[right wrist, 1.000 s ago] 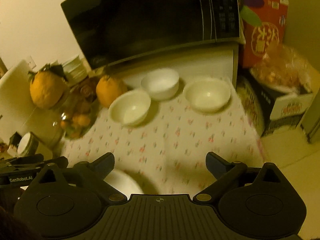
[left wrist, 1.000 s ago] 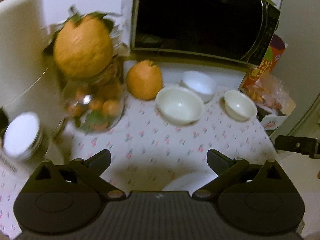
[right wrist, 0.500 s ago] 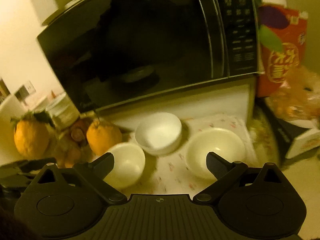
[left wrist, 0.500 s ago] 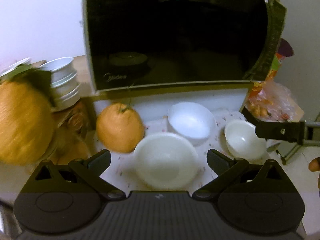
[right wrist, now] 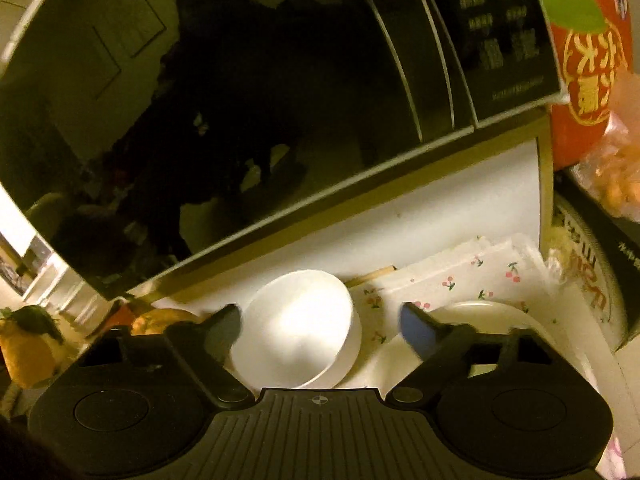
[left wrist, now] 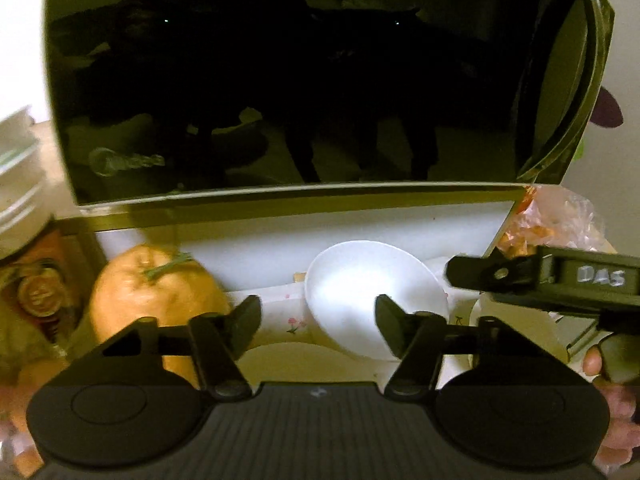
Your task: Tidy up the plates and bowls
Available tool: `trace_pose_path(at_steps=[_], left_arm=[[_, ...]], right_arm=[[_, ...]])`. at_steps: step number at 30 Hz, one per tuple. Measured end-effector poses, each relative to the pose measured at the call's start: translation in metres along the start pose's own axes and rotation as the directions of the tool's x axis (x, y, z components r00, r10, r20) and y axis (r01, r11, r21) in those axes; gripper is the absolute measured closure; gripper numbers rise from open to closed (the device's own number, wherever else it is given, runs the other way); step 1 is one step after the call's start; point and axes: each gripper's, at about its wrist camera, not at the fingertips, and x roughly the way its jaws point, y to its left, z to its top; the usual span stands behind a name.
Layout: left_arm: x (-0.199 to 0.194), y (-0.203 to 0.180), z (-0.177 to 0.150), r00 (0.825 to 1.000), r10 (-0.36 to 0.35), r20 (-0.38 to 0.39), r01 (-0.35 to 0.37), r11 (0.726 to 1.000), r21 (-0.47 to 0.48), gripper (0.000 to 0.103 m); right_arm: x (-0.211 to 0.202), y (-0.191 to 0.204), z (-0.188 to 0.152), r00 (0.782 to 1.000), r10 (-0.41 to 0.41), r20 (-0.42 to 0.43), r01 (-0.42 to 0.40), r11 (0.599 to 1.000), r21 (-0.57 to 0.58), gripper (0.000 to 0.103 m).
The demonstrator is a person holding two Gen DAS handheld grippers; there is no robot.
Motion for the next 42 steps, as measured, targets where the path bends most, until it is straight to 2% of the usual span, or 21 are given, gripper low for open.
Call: trace_pose_path(at_steps=[3,4,8,16,27,36,42], left_arm=[[0.010,-0.001,-0.001,1.000,0.009,-0.010,-0.009,1.000,0.002,0.060],[0.011,0.000,-0.002,1.000,0.016,-0.011,-0.016,1.000,-0.002,0.066],[0.018,0.000,-0.003,1.000,0.022,-0.016,-0.022,0.999,-0.023,0.080],[0.032,-0.002,-0.005,0.999,0.020,-0.024,-0.021,0.999,-0.034,0.093],[0.025,-0.001,-0.002,1.000,0.019,-0.007,-0.020,0.999,-0.031,0.094],[-0.011,0.001,0.005,0.999,0.014,0.030,-0.013,0.999,-0.036,0.094],[-0.040,-0.001,0.007,0.999,-0.016,0.040,0.018,0.998,-0.052,0.094]], right_arm=[[0.015,-0.005,-0.004,1.000,-0.006,-0.030,0.006,1.000,0.011,0.054],[0.018,-0.006,-0.006,0.999,-0.011,-0.038,0.011,1.000,0.011,0.062],[0.026,-0.007,-0.008,0.999,-0.017,-0.041,0.017,1.000,0.008,0.071],[0.032,-0.010,-0.010,0.999,-0.025,-0.045,0.026,0.999,0.020,0.088],[0.031,-0.007,-0.011,0.999,-0.034,-0.032,0.034,0.999,0.018,0.090],[-0.001,0.012,0.000,1.000,-0.015,0.007,0.015,1.000,-0.007,0.090],[-0.026,0.025,0.003,0.999,-0.036,-0.012,0.036,0.999,-0.031,0.090]])
